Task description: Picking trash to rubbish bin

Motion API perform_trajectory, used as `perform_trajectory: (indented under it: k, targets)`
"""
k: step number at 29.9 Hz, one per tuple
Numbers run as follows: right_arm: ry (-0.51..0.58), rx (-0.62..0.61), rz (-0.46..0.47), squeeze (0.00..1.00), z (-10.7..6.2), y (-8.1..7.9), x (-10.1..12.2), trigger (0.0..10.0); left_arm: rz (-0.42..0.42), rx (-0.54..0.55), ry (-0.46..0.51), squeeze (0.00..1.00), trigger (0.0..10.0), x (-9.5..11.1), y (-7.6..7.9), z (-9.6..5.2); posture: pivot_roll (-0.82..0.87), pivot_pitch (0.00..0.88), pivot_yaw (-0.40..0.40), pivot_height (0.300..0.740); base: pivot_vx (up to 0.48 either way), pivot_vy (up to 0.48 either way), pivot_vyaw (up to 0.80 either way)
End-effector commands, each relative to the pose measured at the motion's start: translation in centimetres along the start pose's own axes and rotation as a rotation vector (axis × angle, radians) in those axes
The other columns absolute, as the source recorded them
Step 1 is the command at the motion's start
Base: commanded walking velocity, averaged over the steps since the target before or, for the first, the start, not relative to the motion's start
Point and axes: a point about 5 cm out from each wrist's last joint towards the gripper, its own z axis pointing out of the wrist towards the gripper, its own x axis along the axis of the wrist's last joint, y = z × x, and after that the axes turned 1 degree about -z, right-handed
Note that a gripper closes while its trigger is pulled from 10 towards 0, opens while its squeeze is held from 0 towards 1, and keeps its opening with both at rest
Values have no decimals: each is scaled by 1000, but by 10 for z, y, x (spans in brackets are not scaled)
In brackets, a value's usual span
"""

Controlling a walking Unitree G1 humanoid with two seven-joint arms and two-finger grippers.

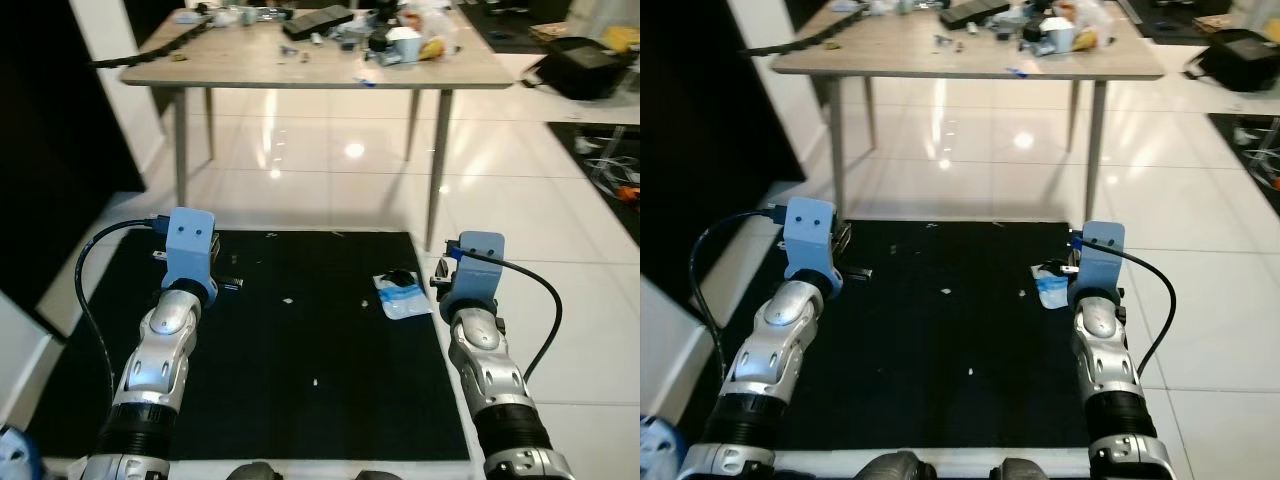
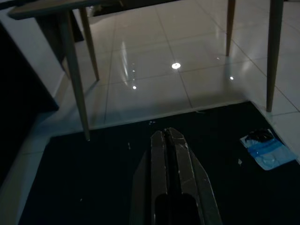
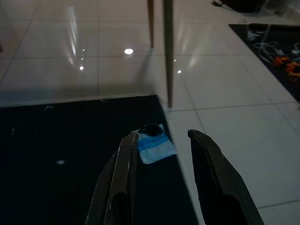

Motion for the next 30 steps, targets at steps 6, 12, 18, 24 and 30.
perform_trajectory:
  k: [6, 12, 18, 24, 30]
  targets:
    - [-11, 0, 7, 0, -1, -1, -1, 10000, 3, 7, -13, 0, 10000, -3, -1, -1, 34, 38, 20, 740, 326, 0, 0]
    - [5, 1, -1, 0, -1, 0, 1, 10000, 0, 14, -13, 0, 10000, -3, -1, -1, 33, 45, 23, 740, 324, 0, 0]
    - [53, 9, 6, 0, -1, -1, 7, 10000, -4, 18, -10, 0, 10000, -2, -2, -1, 33, 45, 21, 740, 324, 0, 0]
    - [163, 74, -12, 0, -2, -11, 25, 10000, -8, 13, -9, 0, 10000, -2, 0, 0, 34, 45, 20, 740, 326, 0, 0]
    - [240, 191, -79, 0, -6, -28, 39, 10000, -11, 1, -8, 0, 10000, -2, 4, 0, 33, 45, 20, 740, 324, 0, 0]
